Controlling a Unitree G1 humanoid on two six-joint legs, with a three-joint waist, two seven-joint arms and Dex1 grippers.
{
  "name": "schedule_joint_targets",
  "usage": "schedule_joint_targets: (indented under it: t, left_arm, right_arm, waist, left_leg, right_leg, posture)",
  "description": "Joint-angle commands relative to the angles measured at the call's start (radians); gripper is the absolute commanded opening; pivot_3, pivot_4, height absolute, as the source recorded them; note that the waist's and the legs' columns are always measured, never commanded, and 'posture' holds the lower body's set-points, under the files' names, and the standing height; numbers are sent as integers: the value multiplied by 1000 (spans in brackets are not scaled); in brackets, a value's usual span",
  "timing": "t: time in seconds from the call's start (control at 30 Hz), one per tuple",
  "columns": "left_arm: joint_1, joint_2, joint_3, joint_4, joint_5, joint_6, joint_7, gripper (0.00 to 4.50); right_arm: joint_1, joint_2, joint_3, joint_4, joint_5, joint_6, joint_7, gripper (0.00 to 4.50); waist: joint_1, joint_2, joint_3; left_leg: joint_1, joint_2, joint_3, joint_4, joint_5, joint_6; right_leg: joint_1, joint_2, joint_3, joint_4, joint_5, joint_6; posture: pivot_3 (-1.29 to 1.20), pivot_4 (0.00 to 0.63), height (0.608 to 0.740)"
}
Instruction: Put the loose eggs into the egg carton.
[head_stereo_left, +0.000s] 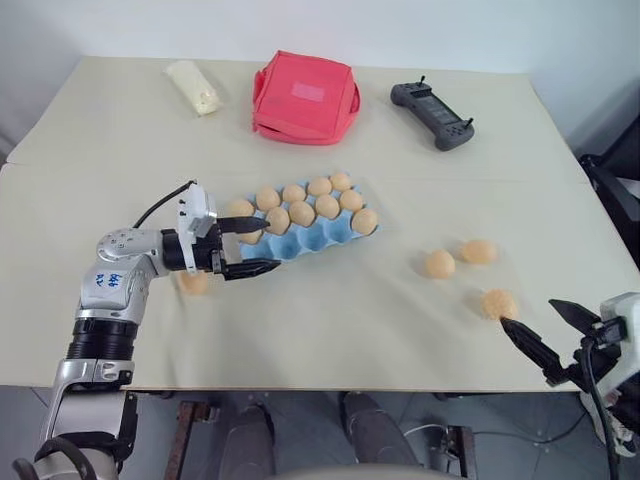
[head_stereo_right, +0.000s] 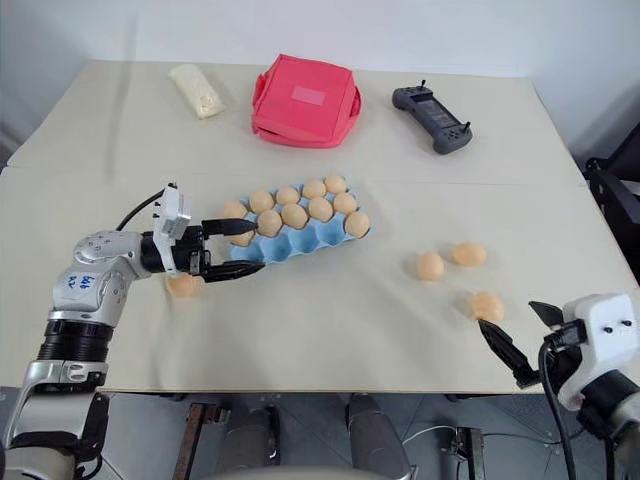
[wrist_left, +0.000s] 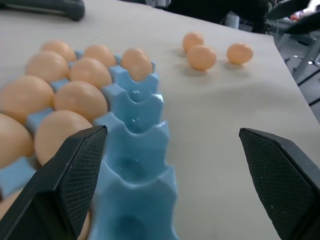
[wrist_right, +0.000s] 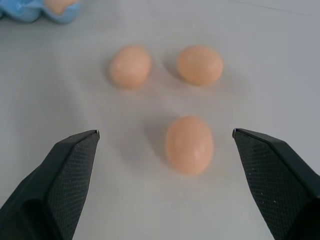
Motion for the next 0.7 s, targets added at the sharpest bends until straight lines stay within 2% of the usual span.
schedule_joint_targets:
  t: [0.03, 0.23, 0.63, 0.7]
  left_arm:
    - [17, 14, 30, -65, -27, 8, 13, 4500]
    - [63, 23, 59, -129, -40, 18, 54, 4500]
    - [122, 39, 86, -202, -57, 31, 91, 4500]
    - [123, 39, 87, -205, -58, 30, 93, 4500]
  right_arm:
    - [-49, 4, 47, 74, -42, -38, -7, 4476]
    - [-139, 5, 141, 224, -112, -80, 16, 4476]
    - [-203, 41, 252, 339, -169, -130, 50, 4476]
    - [-217, 50, 257, 350, -176, -140, 47, 4096]
  waist:
    - [3, 0, 0]
    - [5, 0, 0]
    - [2, 1, 0]
    - [2, 1, 0]
  left_leg:
    - [0, 0, 0, 0, 0, 0]
    - [0, 0, 0, -1, 0, 0]
    - [0, 0, 0, 1, 0, 0]
    - [0, 0, 0, 1, 0, 0]
  right_leg:
    - [0, 0, 0, 0, 0, 0]
    - [0, 0, 0, 1, 0, 0]
    - [0, 0, 0, 2, 0, 1]
    - [0, 0, 0, 2, 0, 1]
  posture:
    - [0, 150, 740]
    - [0, 150, 740]
    - [0, 150, 740]
    - [0, 150, 740]
